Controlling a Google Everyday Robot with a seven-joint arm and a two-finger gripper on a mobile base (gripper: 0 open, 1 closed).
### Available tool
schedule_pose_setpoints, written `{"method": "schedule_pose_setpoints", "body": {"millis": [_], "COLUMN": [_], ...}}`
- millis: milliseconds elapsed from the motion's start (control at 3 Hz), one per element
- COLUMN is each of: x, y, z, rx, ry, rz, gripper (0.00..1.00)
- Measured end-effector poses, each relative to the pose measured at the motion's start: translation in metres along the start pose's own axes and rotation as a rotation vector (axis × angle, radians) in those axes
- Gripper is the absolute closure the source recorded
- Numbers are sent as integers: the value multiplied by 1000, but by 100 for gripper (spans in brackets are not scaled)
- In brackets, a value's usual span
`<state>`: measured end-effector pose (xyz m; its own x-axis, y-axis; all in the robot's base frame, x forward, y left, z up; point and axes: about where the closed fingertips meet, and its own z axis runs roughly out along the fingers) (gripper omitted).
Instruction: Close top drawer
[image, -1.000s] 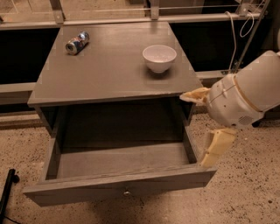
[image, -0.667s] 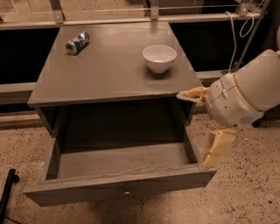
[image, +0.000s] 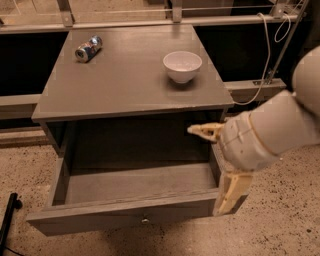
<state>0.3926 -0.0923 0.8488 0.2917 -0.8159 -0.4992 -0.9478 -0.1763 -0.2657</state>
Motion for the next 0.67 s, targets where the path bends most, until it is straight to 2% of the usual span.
{"method": "schedule_pose_setpoints", "body": {"millis": [333,667], "x": [22,54], "y": [36,76], "z": [50,104], "rx": [-13,-42], "ry": [-8,33], "rz": [2,3], "gripper": [25,56]}}
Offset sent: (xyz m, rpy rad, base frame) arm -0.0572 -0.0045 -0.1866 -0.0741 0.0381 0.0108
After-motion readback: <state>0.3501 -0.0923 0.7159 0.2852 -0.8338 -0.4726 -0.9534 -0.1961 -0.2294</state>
